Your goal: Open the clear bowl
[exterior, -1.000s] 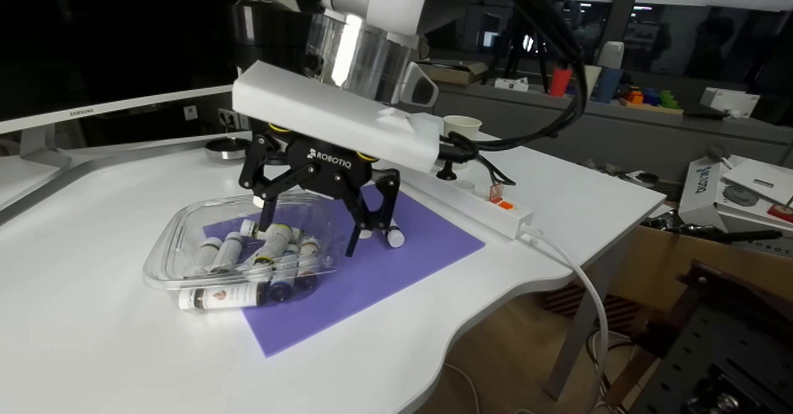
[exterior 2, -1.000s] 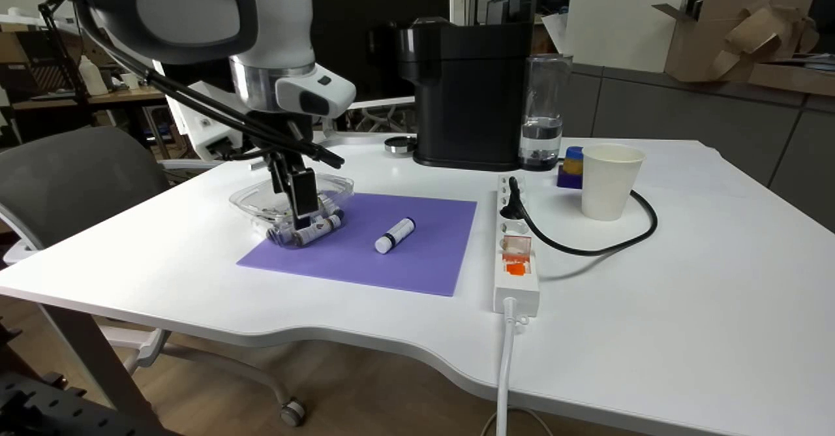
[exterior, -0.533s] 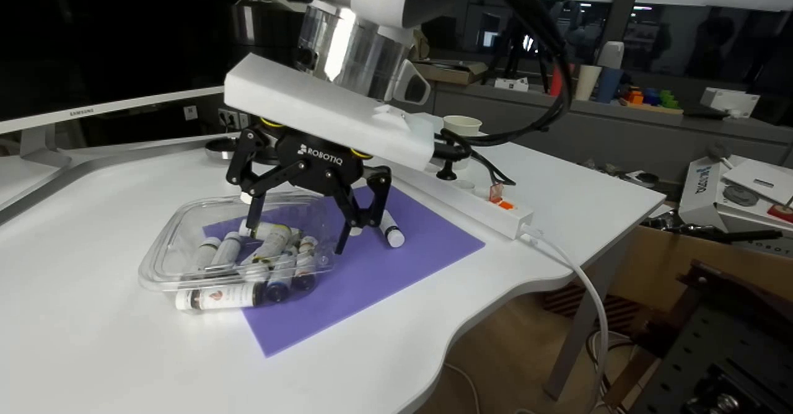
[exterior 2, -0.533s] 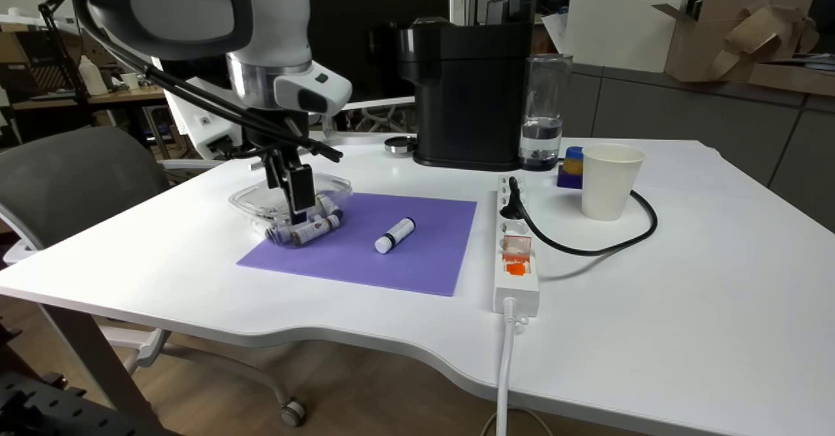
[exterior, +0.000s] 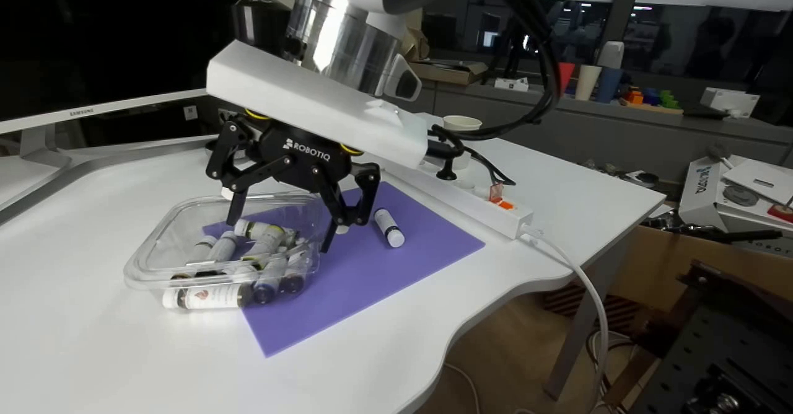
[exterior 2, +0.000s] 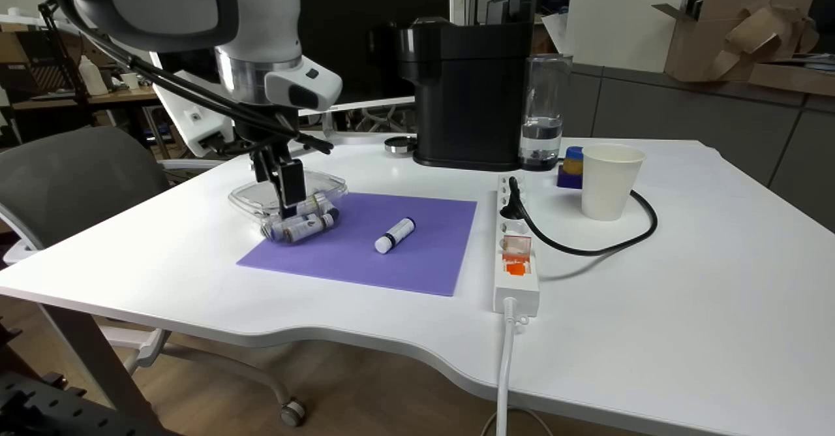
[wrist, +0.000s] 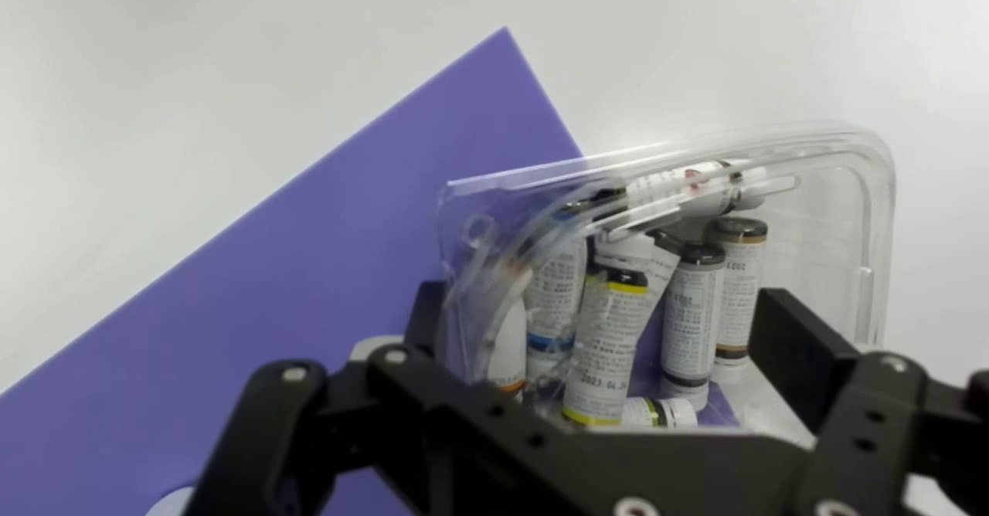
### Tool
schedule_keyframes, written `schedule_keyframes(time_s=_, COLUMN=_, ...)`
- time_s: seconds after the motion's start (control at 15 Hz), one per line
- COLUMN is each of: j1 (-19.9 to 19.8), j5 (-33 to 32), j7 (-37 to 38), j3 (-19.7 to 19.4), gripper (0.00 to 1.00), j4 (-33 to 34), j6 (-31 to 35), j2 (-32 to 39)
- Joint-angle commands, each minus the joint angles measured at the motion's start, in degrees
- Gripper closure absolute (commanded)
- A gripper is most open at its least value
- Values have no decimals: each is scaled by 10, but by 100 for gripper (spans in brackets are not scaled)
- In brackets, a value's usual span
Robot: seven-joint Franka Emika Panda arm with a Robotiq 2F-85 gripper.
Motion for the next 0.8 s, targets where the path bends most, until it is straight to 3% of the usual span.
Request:
schedule_keyframes(time_s=0.0, j1=-18, j5=28, j7=-22, j3=25, gripper=0, j4=2, j6=-8, j2=-17)
schedule_keyframes(time_s=0.73, j1=-38, j5=81, j7=-49, j3=57, gripper=0, j4=18, j6=15, j2=-6)
